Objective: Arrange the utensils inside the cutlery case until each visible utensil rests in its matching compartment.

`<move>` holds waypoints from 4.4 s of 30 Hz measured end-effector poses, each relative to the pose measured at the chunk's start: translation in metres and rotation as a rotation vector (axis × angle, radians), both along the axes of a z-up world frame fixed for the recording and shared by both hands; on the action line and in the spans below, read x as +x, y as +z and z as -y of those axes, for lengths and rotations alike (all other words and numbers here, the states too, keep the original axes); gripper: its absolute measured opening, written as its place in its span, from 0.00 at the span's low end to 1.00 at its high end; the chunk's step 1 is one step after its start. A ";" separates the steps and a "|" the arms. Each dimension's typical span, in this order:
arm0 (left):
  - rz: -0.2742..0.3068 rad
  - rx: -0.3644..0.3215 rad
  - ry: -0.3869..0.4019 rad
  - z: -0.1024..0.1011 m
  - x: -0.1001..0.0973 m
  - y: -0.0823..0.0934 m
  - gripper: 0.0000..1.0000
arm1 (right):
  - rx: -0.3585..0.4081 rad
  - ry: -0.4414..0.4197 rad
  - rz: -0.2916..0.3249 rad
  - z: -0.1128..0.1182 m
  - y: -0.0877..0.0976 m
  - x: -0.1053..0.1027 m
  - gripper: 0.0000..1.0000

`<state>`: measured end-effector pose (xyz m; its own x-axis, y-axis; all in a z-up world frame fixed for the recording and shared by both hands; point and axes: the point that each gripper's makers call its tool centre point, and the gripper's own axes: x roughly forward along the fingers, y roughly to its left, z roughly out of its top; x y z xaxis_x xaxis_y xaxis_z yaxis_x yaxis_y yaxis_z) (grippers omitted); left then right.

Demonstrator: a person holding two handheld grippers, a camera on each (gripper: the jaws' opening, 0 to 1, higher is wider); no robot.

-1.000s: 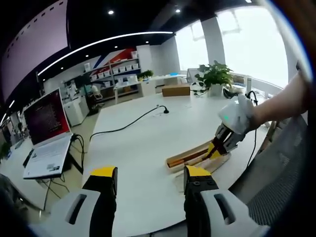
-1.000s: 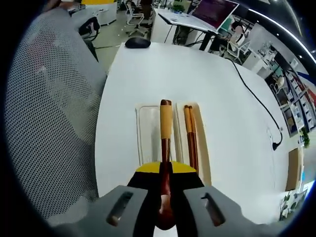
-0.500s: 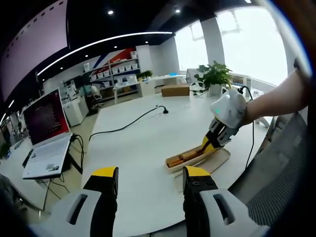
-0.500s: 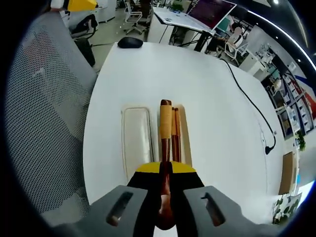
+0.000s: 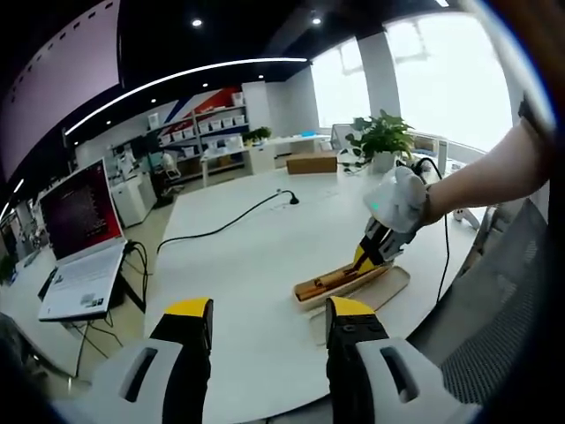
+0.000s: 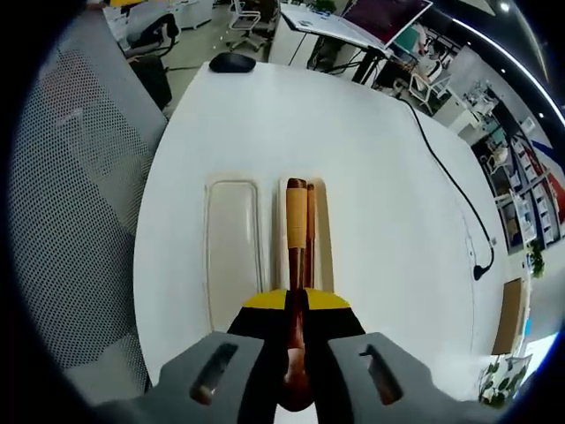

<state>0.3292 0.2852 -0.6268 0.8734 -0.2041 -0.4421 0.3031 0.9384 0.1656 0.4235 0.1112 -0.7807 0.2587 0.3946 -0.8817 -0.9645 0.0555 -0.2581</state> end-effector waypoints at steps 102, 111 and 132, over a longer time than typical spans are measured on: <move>-0.022 0.017 -0.008 0.002 -0.001 -0.004 0.48 | -0.105 0.089 0.053 -0.011 -0.023 0.023 0.23; -0.012 0.017 -0.003 0.001 0.000 -0.002 0.49 | -0.070 0.053 0.096 -0.001 -0.005 0.029 0.32; 0.002 0.014 -0.003 0.000 0.001 -0.001 0.49 | -0.037 -0.063 0.163 0.035 0.018 0.032 0.55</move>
<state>0.3300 0.2855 -0.6280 0.8736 -0.2001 -0.4436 0.3052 0.9352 0.1794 0.4555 0.0763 -0.7622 0.4230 0.3415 -0.8393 -0.9044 0.1025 -0.4141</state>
